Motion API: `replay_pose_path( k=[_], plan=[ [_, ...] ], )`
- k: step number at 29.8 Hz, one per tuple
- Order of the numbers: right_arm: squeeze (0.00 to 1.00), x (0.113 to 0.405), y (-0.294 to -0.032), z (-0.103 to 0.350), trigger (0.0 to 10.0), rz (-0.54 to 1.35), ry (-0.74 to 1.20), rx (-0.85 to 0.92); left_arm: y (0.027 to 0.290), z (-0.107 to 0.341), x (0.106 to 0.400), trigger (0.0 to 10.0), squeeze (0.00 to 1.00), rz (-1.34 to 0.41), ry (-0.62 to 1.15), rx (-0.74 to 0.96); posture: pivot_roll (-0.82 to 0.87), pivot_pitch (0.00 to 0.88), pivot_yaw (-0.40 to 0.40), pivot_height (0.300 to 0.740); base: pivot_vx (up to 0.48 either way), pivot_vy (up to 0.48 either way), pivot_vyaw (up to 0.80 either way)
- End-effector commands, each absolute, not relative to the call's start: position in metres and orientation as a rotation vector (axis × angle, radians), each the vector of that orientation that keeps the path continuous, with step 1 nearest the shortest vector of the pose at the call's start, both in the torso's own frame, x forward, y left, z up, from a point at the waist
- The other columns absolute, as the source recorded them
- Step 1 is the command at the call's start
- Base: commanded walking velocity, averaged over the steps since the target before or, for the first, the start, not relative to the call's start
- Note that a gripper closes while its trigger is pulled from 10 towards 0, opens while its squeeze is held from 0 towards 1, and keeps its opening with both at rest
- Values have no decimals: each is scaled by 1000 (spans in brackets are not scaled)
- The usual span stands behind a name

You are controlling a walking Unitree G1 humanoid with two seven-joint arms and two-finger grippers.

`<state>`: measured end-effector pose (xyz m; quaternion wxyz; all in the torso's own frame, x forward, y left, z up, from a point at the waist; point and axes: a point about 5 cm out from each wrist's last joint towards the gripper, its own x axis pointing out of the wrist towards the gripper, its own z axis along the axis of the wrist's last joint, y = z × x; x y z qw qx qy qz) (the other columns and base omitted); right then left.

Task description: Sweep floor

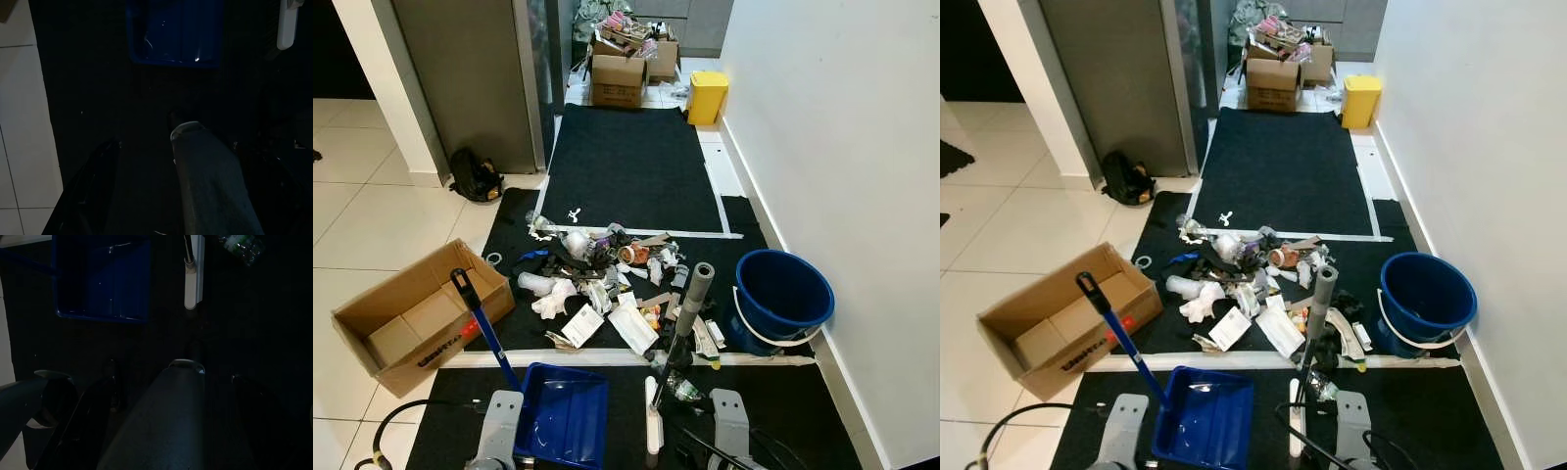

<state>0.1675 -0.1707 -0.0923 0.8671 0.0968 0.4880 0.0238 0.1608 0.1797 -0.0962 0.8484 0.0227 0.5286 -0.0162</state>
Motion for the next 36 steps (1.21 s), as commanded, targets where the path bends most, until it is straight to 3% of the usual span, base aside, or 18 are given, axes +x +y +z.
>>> replay_pose_path(
  k=[1,11,12,13,29,33,36],
  plan=[
    [1000,166,-172,-93,10000,51,1029,192,179,-96,162,10000,1000,-32,1108,45,48,8,-30,740,0,0,0],
    [1000,166,-172,-93,10000,36,1024,197,179,-96,161,10000,1000,-35,1112,45,49,6,-28,740,0,0,0],
    [886,166,-172,-93,10000,29,1024,199,180,-96,161,10000,1000,-39,1113,53,51,5,-28,740,0,0,0],
    [0,166,-173,-93,10000,21,1025,200,180,-96,161,10000,0,-43,1115,64,51,5,-28,740,0,0,0],
    [0,163,-183,-94,10000,-25,1040,149,200,-94,162,10000,0,45,1105,124,54,7,-27,740,0,0,0],
    [0,164,-191,-93,10000,-61,1033,116,201,-94,159,10000,0,43,1115,137,54,7,-27,740,0,0,0],
    [0,171,-216,-85,10000,-228,975,79,199,-95,157,10000,0,30,1122,145,53,19,-24,740,0,0,0]
  ],
)
